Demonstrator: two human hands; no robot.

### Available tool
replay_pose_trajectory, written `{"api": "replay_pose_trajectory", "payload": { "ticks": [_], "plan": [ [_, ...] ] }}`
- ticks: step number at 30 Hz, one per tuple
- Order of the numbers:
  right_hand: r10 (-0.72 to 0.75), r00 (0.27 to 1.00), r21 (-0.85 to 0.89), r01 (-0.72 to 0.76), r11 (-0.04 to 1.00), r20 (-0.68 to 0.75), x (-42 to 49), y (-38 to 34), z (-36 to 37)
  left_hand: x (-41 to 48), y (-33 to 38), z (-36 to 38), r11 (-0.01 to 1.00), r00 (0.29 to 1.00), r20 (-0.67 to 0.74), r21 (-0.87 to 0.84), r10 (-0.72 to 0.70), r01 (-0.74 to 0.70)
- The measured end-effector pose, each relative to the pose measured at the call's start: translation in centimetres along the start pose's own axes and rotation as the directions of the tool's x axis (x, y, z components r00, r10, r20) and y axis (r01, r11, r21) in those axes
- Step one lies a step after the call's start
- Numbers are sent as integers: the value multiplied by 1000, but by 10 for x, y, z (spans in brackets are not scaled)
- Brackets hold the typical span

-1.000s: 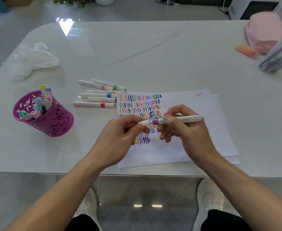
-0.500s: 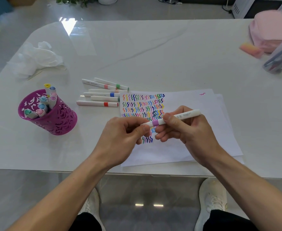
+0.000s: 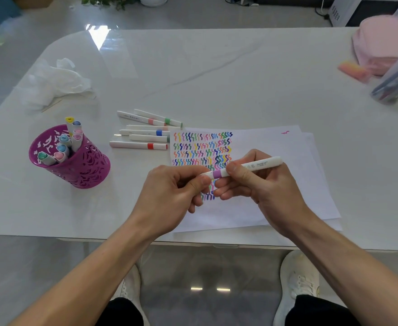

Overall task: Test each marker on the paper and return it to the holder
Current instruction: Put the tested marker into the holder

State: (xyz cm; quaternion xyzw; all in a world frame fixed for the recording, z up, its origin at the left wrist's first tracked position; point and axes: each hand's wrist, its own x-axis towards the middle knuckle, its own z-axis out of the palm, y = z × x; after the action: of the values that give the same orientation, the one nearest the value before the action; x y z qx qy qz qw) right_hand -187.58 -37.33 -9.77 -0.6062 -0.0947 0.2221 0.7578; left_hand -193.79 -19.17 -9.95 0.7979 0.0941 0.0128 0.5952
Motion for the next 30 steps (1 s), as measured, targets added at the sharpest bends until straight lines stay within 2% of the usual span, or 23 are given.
{"api": "replay_pose_trajectory", "payload": {
  "ticks": [5,11,12,14,16,19,24,27,30],
  "plan": [
    [-13,1000,-22,13,1000,-8,2,-2,-1,4,4,-9,995,1000,13,-99,-16,17],
    [17,996,-47,-21,999,-87,9,-1,-9,9,6,-26,982,987,-141,-183,-74,48],
    [5,994,-99,-15,995,-106,10,1,-11,9,7,-29,979,982,-171,-200,-76,41],
    [-66,991,-308,27,951,-118,11,6,-14,8,9,-36,986,972,-228,-167,-51,12],
    [-132,986,-498,63,865,-105,12,11,-15,8,9,-41,999,953,-303,-37,27,-40],
    [-190,978,-688,80,721,-86,12,17,-17,4,12,-48,983,891,-419,136,173,-126],
    [-234,972,-879,133,458,25,10,23,-18,-7,23,-59,879,723,-526,410,447,-245],
    [-220,973,-912,155,380,74,10,25,-19,-13,23,-67,808,639,-537,537,550,-243],
    [-198,976,-933,155,326,93,9,28,-17,-20,28,-76,777,558,-566,571,607,-265]
  ]
}}
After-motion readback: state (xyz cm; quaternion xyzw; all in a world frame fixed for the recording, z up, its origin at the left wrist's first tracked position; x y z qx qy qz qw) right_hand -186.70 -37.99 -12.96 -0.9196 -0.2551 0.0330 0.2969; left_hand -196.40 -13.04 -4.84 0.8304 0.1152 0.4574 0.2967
